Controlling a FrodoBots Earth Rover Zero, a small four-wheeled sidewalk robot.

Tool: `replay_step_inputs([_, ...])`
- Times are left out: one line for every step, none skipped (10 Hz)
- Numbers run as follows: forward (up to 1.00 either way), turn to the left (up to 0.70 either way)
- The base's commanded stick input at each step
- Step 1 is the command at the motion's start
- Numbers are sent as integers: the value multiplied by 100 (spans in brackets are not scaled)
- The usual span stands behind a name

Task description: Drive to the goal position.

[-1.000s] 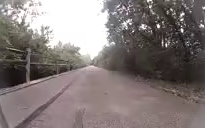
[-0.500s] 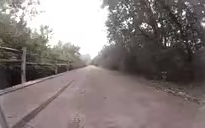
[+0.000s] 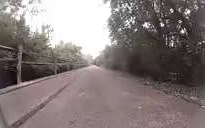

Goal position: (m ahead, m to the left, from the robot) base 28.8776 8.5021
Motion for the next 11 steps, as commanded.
replay_step_inputs([70,0])
replay_step_inputs([70,0])
replay_step_inputs([70,0])
replay_step_inputs([70,0])
replay_step_inputs([70,0])
replay_step_inputs([70,0])
replay_step_inputs([70,0])
replay_step_inputs([70,0])
replay_step_inputs([70,30])
replay_step_inputs([70,34])
replay_step_inputs([70,35])
